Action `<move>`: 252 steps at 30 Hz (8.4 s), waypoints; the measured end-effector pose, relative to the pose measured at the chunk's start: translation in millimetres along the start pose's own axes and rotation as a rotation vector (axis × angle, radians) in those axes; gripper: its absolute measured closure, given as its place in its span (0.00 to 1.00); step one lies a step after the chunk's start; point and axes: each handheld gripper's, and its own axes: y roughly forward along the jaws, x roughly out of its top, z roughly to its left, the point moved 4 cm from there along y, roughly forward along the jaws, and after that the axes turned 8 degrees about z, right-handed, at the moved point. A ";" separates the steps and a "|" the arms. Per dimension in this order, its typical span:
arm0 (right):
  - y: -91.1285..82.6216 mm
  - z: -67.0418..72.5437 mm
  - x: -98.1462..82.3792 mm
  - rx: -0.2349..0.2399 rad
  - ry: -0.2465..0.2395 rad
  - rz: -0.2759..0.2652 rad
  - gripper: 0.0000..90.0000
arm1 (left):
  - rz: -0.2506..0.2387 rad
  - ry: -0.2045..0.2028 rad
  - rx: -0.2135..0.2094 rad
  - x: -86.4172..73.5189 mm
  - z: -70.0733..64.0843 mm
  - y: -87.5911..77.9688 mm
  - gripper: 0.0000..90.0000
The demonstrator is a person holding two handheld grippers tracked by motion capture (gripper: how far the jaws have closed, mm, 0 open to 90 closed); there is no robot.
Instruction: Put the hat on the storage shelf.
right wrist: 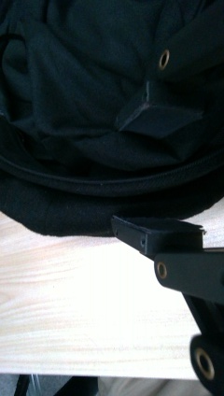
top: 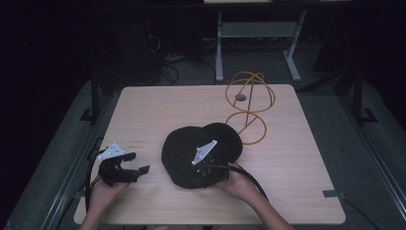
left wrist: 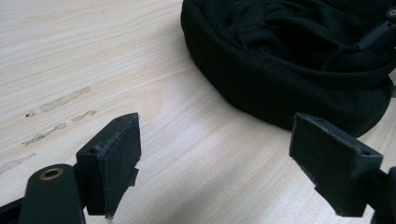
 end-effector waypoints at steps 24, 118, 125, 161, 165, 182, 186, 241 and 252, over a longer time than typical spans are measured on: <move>-13.3 4.1 5.2 -0.013 -0.055 -0.019 0.84 | 0.014 0.024 -0.005 1.6 -6.0 3.4 0.18; -165.6 -36.4 -5.0 -0.045 0.158 -0.374 0.41 | -0.287 0.273 -0.100 146.8 -77.7 -48.1 0.96; -160.4 -42.9 -29.2 -0.065 0.189 -0.359 0.40 | -0.274 0.252 -0.118 152.2 -70.0 -48.4 0.96; -134.6 -58.1 -145.0 -0.121 0.389 -0.310 0.33 | -0.217 0.269 -0.144 208.6 -67.3 -43.4 0.96; -138.5 -58.3 -153.1 -0.131 0.403 -0.311 0.33 | -0.221 0.275 -0.151 218.6 -69.4 -40.6 0.96; -147.0 -62.8 -178.4 -0.167 0.445 -0.318 0.32 | -0.198 0.303 -0.166 260.4 -79.5 -24.0 0.96; -145.6 -62.8 -179.6 -0.170 0.447 -0.318 0.32 | -0.193 0.312 -0.167 268.5 -82.8 -22.1 0.96; -162.8 -78.4 -211.7 -0.244 0.532 -0.394 0.32 | -0.024 0.358 -0.253 419.9 -141.2 82.3 0.96; -161.2 -77.3 -214.1 -0.243 0.532 -0.392 0.34 | 0.090 0.274 -0.295 417.7 -156.9 139.6 0.61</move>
